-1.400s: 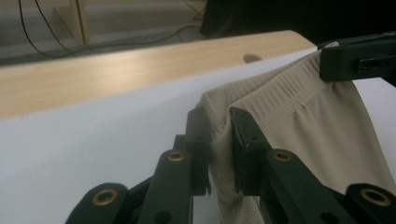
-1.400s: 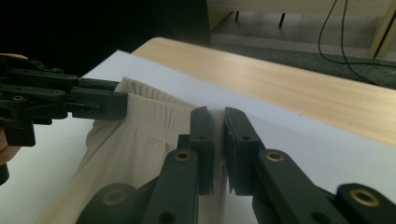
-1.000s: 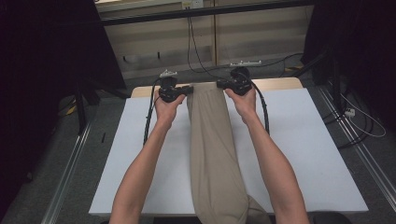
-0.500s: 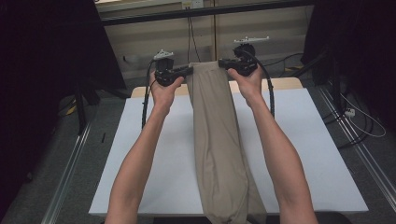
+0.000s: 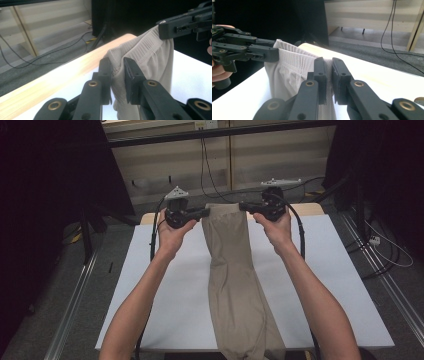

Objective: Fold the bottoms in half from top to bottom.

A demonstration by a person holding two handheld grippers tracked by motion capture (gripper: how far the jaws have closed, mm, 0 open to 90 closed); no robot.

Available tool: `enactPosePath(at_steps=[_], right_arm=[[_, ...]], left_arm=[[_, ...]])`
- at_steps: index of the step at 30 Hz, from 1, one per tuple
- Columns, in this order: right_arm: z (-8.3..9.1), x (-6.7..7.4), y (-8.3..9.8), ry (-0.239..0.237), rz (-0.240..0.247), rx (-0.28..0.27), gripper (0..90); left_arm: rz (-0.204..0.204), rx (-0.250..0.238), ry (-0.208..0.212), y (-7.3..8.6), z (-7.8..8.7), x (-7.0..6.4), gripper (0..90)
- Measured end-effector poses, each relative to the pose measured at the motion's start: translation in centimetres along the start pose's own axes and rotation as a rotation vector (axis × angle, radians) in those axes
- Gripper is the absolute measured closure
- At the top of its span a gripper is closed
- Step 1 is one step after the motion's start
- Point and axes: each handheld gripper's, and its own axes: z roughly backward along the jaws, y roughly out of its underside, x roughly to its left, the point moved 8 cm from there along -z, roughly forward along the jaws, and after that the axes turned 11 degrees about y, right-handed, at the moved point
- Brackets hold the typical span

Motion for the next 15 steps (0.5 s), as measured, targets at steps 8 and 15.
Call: enactPosePath(at_steps=[8, 15], right_arm=[[4.4, 1.8, 2.6, -0.086, 0.018, -0.010, 83.1], [7.7, 3.0, 6.4, -0.113, 0.045, 0.010, 83.1]], left_arm=[[-0.036, -0.002, 0.055, 2.2, 2.1, -5.1, 76.8], [-0.081, 0.038, 0.109, 5.3, 2.7, -9.2, 76.6]])
